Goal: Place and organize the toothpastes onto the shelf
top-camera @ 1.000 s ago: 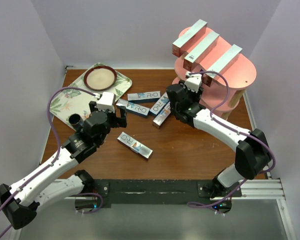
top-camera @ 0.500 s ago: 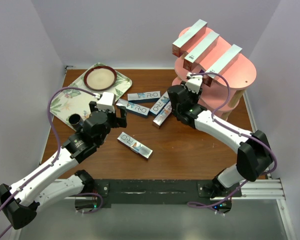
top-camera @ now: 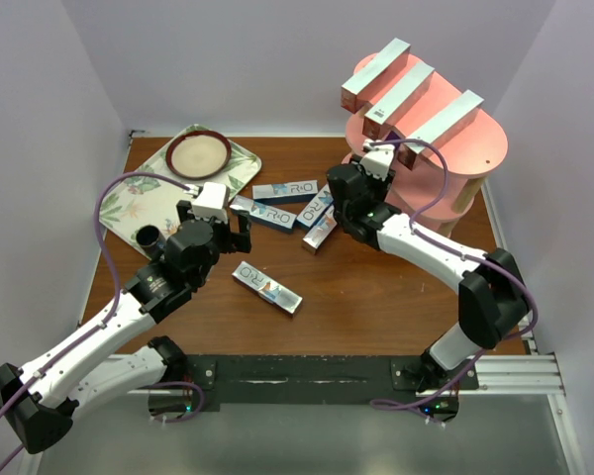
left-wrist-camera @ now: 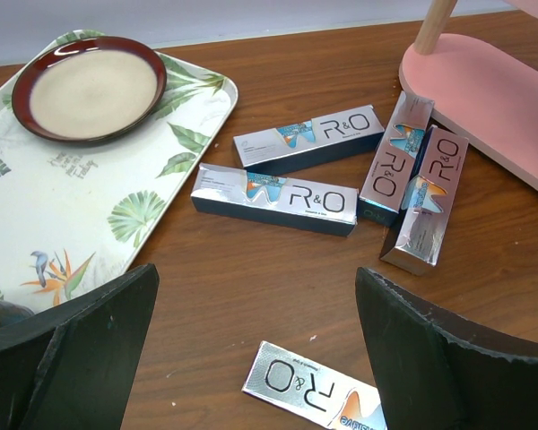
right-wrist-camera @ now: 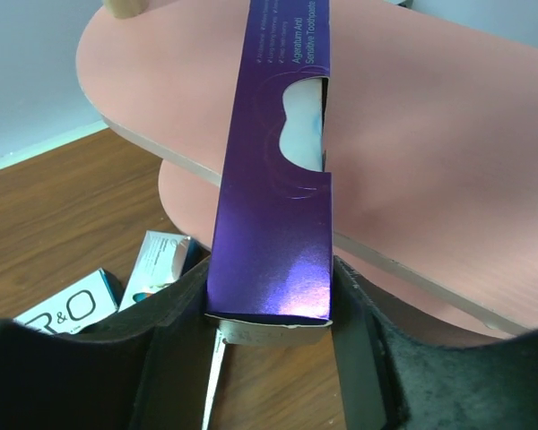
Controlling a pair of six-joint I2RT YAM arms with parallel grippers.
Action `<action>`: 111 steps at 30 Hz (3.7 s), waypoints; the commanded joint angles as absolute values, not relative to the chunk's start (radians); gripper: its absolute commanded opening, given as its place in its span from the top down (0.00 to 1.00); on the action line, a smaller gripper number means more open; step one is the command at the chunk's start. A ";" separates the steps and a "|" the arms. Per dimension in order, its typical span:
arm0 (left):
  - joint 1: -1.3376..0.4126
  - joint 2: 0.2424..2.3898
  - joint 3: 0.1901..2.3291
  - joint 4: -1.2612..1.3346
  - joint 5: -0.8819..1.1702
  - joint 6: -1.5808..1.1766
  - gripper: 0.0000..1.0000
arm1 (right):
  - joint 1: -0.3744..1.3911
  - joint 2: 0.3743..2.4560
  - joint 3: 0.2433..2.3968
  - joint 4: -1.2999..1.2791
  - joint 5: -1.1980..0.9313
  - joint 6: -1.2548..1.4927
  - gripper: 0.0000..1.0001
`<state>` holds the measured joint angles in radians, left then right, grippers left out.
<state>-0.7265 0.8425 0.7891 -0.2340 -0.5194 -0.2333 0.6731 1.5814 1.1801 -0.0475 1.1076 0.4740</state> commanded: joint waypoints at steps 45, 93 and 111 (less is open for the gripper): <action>-0.721 0.868 0.788 -0.210 -0.492 -0.236 0.04 | 0.699 1.344 0.905 0.227 0.690 -0.086 0.05; -0.721 0.888 0.787 -0.210 -0.499 -0.233 0.04 | 0.755 1.569 1.203 0.080 0.443 -0.212 0.02; -0.721 0.885 0.788 -0.210 -0.505 -0.233 0.04 | 0.658 1.629 1.246 0.117 0.486 -0.245 0.02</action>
<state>-0.7265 0.8883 0.7887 -0.2340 -0.4911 -0.2333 0.6643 1.6314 1.1961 0.0837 0.4805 -0.2161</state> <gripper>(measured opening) 0.964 0.985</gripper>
